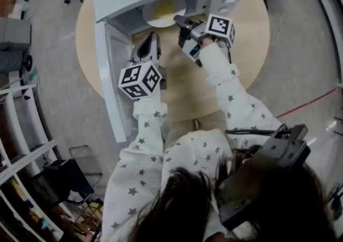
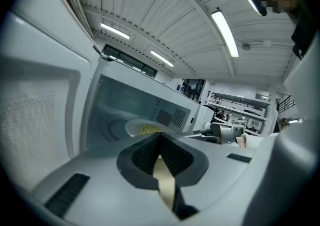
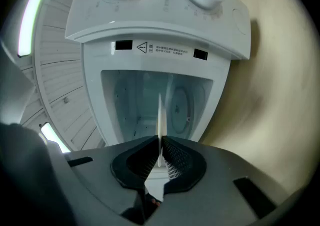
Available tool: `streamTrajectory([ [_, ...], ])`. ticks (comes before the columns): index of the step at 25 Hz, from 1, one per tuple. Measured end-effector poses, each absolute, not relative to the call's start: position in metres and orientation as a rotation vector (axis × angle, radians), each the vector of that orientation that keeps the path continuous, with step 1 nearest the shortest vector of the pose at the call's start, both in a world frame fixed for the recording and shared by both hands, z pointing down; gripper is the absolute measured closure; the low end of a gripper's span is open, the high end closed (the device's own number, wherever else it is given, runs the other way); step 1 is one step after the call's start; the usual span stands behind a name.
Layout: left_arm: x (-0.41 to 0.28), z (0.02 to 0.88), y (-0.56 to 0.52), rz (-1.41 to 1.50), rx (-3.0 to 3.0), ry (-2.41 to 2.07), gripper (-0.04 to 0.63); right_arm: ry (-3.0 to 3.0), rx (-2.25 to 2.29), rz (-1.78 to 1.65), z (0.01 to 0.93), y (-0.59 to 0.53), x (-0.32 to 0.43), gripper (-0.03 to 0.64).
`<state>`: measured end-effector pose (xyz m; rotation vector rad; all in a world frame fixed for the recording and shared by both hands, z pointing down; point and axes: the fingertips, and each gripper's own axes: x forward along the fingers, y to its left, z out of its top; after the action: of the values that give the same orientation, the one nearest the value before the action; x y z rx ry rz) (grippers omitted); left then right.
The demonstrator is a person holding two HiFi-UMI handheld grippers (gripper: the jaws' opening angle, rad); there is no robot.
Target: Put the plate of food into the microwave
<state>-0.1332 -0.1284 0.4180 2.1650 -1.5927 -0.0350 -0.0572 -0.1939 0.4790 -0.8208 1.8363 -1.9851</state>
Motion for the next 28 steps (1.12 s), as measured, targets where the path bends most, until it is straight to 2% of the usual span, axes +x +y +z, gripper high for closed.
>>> streamTrajectory([
  [28, -0.145, 0.428, -0.136, -0.008, 2.151, -1.590, 0.594, 1.896, -0.915, -1.935, 0.494, -0.216, -0.075, 0.594],
])
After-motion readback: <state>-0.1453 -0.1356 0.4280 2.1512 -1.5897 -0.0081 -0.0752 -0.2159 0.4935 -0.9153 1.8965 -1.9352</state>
